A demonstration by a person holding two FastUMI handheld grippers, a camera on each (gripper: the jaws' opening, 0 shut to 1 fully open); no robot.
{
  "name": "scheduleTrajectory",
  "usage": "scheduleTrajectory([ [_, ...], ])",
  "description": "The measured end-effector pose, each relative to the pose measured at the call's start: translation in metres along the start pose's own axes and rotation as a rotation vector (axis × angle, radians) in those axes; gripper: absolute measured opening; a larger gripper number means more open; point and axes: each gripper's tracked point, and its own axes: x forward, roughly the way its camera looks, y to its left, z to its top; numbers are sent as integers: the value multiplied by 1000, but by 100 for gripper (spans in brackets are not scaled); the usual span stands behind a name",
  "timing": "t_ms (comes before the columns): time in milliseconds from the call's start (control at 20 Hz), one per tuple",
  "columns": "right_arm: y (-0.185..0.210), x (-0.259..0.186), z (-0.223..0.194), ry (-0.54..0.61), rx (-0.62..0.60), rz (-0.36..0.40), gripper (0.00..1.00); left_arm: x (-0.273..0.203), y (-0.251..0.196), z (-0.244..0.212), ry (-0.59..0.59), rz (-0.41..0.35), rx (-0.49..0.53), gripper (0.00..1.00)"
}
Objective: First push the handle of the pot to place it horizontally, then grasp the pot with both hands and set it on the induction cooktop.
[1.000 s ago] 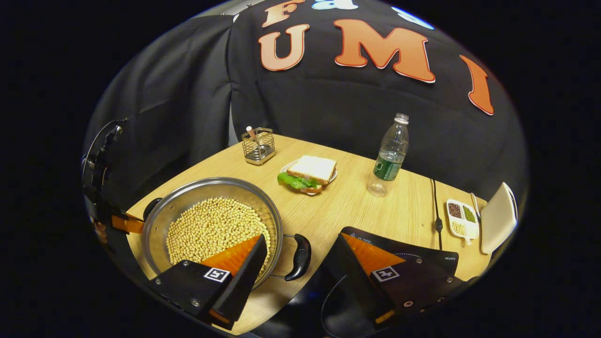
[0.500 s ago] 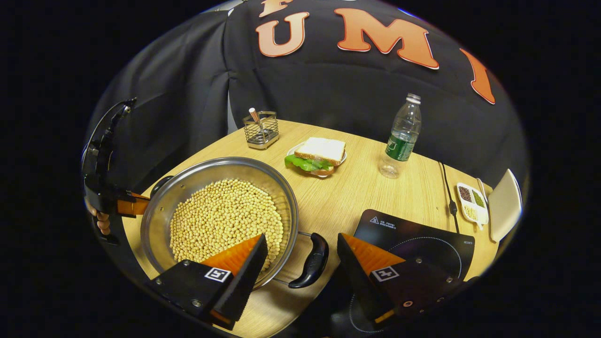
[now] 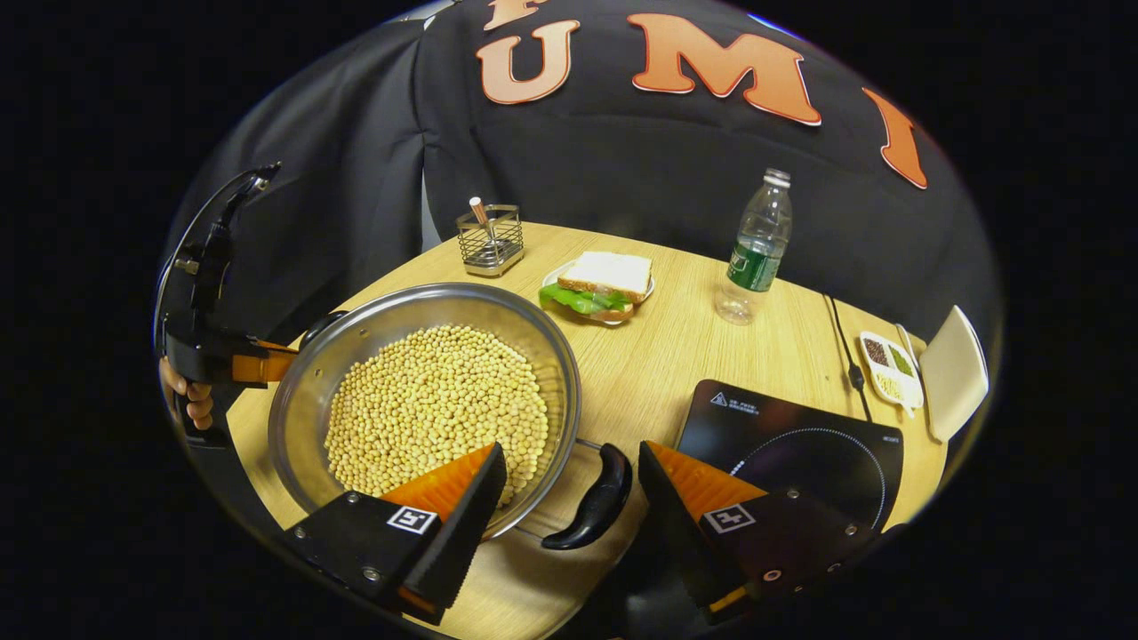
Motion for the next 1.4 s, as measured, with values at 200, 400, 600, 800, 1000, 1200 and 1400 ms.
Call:
scheduleTrajectory([
  [200,-1,3,-5,20,11,-30,93,-11,0,9,-40,-31,29,8],
  [400,-1,10,-5,23,18,-51,94,-23,-5,45,-154,-59,85,66],
  [600,-1,19,-15,67,34,-58,95,-8,-21,54,-146,-99,115,86],
  [800,-2,27,-15,72,58,-70,94,19,-26,41,-60,-105,119,87],
  [1000,-6,32,-13,64,53,-91,84,35,-18,32,-33,-74,122,88],
  [1200,-8,39,-11,51,61,-107,79,47,-22,27,-36,-86,102,89],
  [1400,-8,44,-10,40,37,-131,80,49,-25,25,-52,-96,75,89],
])
